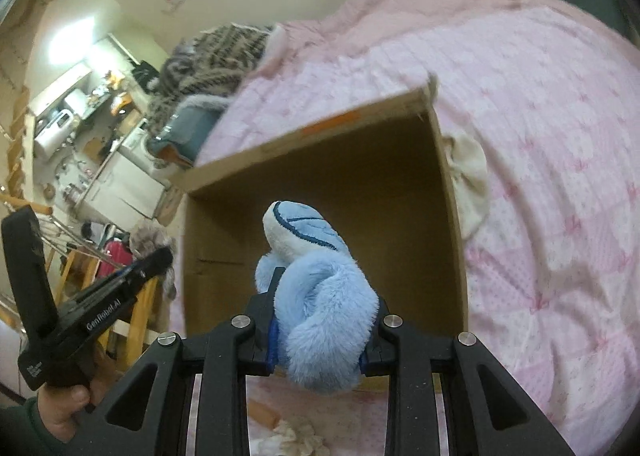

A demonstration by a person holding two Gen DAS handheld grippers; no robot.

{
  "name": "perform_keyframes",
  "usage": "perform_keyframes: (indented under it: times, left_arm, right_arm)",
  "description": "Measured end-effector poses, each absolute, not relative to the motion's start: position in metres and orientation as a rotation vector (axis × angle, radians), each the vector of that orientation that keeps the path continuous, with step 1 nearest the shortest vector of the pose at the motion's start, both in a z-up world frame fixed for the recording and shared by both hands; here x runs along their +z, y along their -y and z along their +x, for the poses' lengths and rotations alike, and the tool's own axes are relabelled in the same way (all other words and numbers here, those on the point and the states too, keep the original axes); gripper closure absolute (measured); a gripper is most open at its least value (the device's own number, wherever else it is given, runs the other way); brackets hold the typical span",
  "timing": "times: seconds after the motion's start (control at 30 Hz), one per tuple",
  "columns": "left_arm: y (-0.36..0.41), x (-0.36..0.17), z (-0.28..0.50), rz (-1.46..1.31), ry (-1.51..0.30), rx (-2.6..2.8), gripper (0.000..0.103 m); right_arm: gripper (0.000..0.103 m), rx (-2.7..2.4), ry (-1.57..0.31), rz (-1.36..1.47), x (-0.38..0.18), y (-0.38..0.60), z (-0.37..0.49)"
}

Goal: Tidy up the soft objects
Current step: 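Carry the blue plush and lace scrunchie over the box with both tools, then open both tools to drop the plush and scrunchie into the box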

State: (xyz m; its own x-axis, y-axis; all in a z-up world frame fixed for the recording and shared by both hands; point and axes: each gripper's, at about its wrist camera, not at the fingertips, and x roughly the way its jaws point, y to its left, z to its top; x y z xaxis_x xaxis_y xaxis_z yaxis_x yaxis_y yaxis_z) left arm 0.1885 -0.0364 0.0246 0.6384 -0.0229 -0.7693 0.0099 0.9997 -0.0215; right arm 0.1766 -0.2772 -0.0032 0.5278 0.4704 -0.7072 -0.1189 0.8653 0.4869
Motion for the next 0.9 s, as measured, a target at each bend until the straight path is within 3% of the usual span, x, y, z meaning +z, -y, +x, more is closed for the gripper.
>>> perform_keyframes:
  times: [0.27, 0.9]
  left_arm:
    - [0.036, -0.010, 0.198, -0.012, -0.901, -0.043, 0.092]
    - [0.040, -0.015, 0.194, -0.023, -0.898, -0.072, 0.092]
  right_arm:
    - [0.074, 0.323, -1.037, 0.422, -0.030, 0.281, 0.182]
    - [0.070, 0.320, -1.084, 0.367, -0.037, 0.268, 0.184]
